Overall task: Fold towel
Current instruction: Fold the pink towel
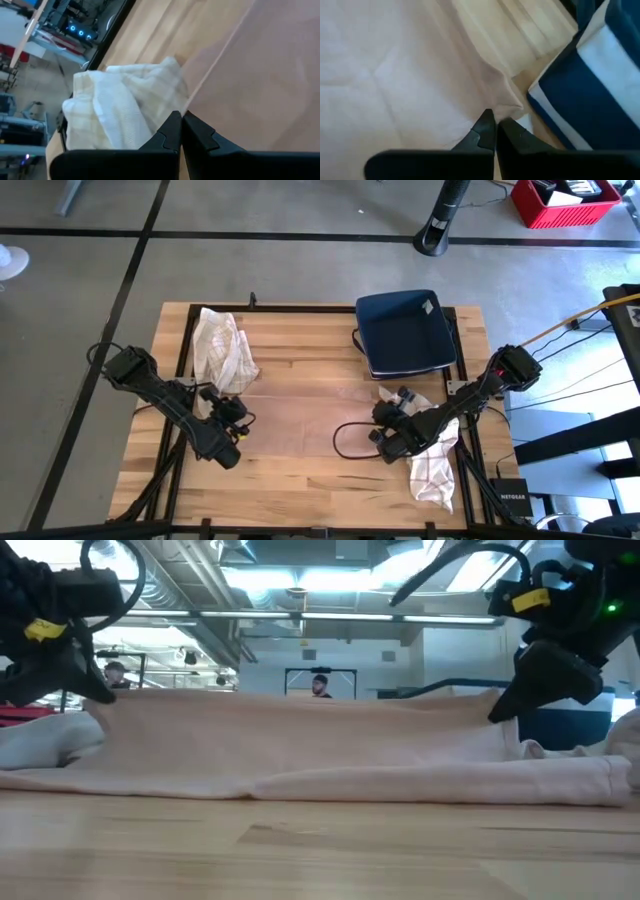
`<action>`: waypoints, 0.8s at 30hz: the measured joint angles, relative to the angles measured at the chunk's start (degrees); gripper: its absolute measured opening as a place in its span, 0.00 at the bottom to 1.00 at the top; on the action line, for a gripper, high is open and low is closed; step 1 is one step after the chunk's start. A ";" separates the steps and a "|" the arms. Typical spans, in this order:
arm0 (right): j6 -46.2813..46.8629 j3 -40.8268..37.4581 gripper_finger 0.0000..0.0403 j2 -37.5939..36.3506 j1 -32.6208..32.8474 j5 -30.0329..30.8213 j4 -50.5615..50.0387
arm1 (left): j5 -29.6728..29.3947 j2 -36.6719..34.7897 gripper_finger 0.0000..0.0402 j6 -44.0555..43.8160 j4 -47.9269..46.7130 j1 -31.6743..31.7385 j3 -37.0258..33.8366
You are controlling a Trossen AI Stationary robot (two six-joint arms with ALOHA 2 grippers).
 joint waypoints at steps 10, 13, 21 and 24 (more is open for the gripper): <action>-7.87 0.00 0.02 0.00 -3.50 1.70 2.09 | 2.00 0.00 0.00 -5.43 -1.25 0.01 0.00; -7.82 0.00 0.02 0.00 -4.79 1.25 2.20 | 2.09 0.00 0.00 -5.34 -0.83 0.19 0.00; -8.10 -0.04 0.16 0.00 -8.50 -4.68 1.72 | 7.38 0.00 0.22 -2.04 -0.72 2.58 0.14; -9.89 0.67 0.28 0.00 -8.51 -4.80 -0.77 | 10.25 0.00 0.32 1.99 -2.42 3.01 2.13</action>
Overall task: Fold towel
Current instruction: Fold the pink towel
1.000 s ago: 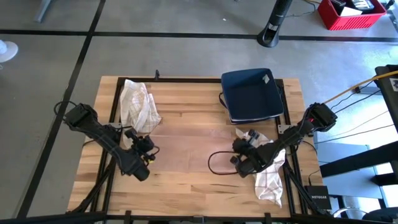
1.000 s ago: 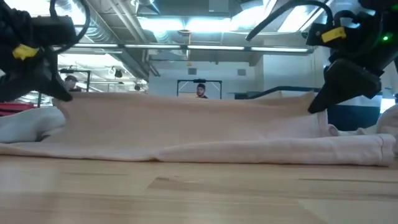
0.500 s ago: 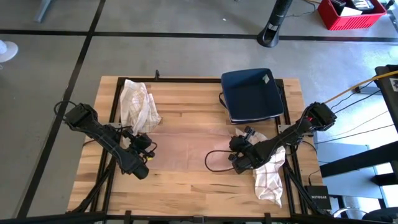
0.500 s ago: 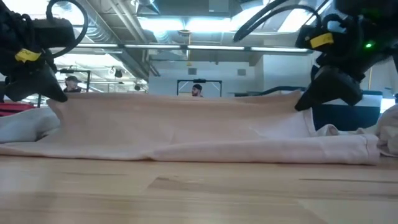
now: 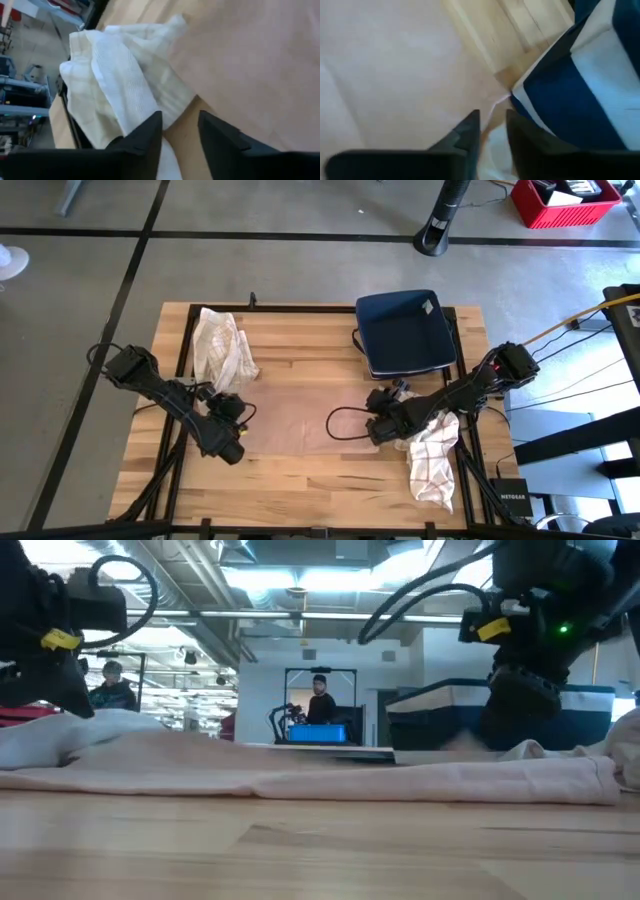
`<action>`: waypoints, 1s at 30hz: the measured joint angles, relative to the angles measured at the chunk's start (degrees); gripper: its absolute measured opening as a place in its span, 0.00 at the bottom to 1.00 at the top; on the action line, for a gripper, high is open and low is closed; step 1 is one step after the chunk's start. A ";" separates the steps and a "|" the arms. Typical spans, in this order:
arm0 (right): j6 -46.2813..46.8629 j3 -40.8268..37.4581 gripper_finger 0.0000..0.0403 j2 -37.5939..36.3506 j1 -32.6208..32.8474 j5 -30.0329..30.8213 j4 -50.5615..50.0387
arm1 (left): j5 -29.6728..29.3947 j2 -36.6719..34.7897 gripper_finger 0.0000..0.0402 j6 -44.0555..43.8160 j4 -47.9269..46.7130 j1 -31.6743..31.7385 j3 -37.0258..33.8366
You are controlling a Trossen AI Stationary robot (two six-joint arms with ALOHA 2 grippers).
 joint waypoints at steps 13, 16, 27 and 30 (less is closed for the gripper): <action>-13.38 8.26 0.52 0.34 7.39 -18.61 14.86 | 7.74 0.09 0.39 23.16 28.64 -3.47 3.63; -15.85 5.47 0.51 2.36 9.08 -18.68 22.90 | 8.18 0.45 0.38 23.60 32.82 -3.45 0.79; -12.73 3.70 0.46 9.31 9.37 -28.58 22.33 | 9.68 0.46 0.37 14.42 34.26 -3.76 -6.85; -12.67 3.82 0.45 9.22 10.12 -33.97 22.24 | 9.67 0.48 0.37 12.05 34.00 -4.29 -7.23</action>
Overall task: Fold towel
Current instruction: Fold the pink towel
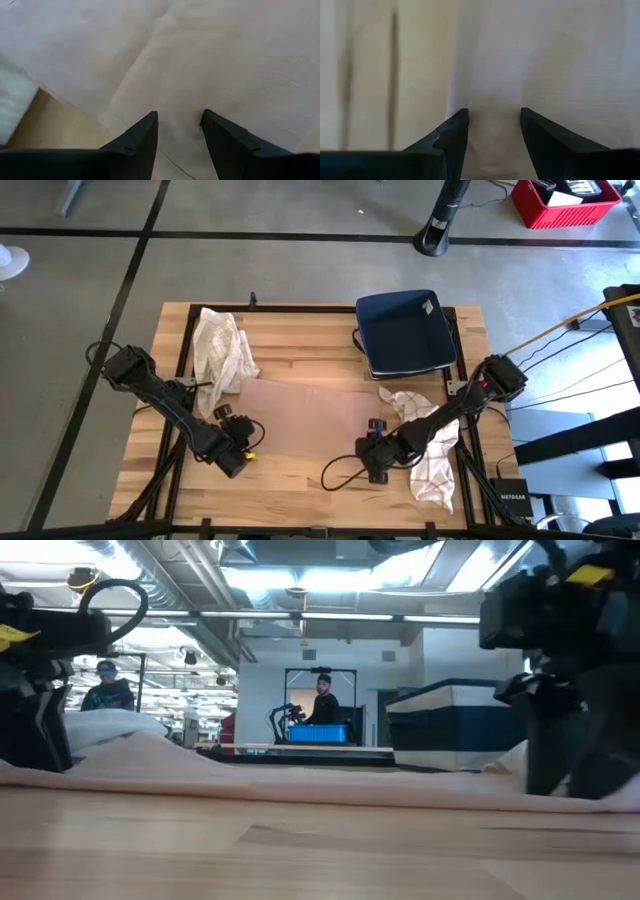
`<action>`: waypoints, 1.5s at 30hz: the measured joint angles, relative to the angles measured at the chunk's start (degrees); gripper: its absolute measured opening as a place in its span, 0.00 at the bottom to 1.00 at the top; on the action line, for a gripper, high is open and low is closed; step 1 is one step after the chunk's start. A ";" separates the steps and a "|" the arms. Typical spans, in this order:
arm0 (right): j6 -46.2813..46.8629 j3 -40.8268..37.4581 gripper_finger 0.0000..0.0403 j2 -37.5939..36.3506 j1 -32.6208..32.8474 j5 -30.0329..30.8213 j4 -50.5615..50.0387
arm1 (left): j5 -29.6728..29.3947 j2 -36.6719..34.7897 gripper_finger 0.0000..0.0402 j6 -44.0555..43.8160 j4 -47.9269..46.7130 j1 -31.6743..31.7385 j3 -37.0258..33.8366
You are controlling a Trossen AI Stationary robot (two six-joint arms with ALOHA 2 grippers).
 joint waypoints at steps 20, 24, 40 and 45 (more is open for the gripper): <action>-3.05 3.98 0.44 -0.85 -2.44 20.61 -0.56 | -4.97 -4.28 0.35 13.18 -1.78 0.66 6.58; -3.43 4.01 0.44 1.78 -3.30 10.40 -0.91 | 1.51 -2.95 0.35 12.97 0.83 1.30 2.85; -4.74 6.78 0.44 -3.61 -2.02 -1.75 -9.69 | 6.88 -6.97 0.35 22.93 1.83 2.64 9.55; -4.40 6.77 0.46 -4.62 -2.04 5.88 -8.83 | 6.90 -6.88 0.35 26.88 1.83 5.86 8.04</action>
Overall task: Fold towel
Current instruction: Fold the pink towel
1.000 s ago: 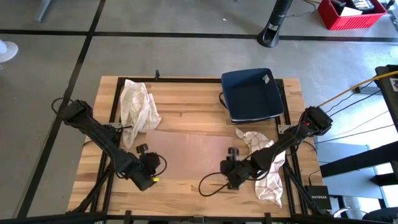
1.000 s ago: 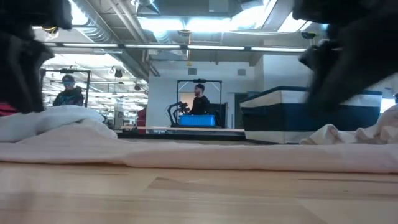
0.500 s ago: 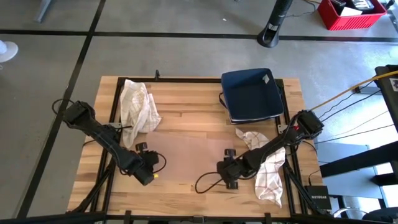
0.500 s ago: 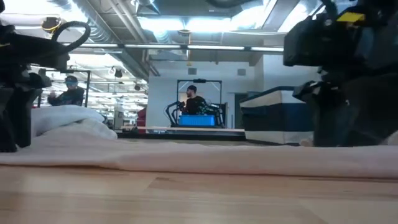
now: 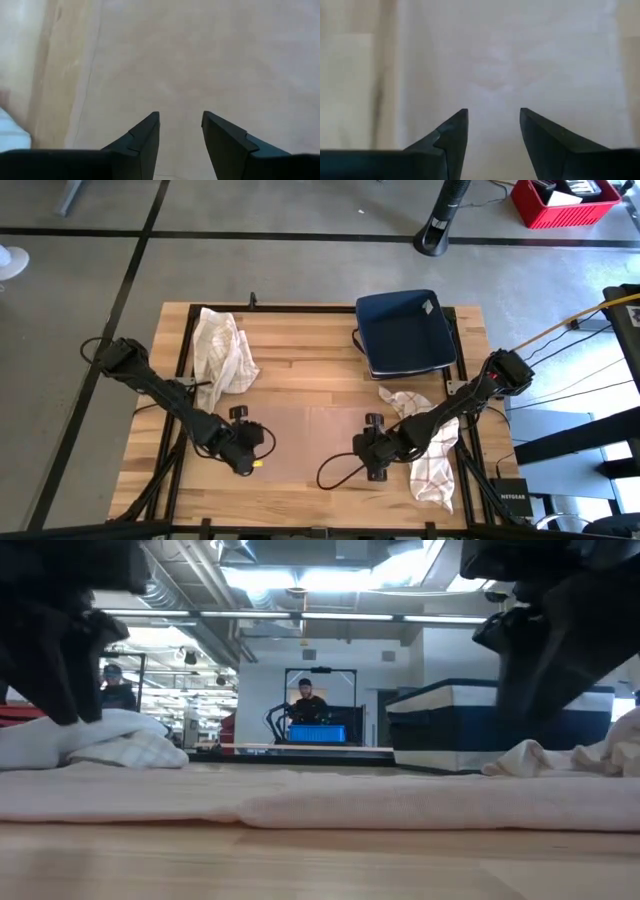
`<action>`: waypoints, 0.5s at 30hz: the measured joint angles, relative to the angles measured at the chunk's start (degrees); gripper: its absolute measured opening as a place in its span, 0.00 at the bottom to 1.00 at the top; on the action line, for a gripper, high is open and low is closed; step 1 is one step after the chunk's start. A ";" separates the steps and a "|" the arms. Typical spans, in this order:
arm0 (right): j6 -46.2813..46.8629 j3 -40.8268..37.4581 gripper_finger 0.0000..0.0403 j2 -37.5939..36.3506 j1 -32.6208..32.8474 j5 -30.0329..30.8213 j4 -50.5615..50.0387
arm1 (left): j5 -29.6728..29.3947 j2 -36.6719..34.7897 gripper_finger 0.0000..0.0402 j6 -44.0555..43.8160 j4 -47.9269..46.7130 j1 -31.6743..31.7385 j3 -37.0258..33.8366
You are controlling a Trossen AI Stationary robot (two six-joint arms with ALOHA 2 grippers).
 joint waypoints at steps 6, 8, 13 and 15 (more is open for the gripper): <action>2.43 -2.00 0.59 0.25 -0.07 2.00 0.26 | 5.26 0.04 0.35 2.51 2.40 2.55 -2.48; 3.32 -2.87 0.65 0.25 -0.07 2.06 0.97 | 6.44 0.04 0.35 3.27 3.72 2.91 -3.44; 4.26 -3.89 0.73 0.25 -0.07 1.76 1.77 | 6.58 0.04 0.35 7.28 4.24 2.82 -3.84; 4.13 -3.92 0.73 0.25 -0.06 1.69 2.34 | 6.62 0.04 0.35 9.26 4.28 2.78 -3.84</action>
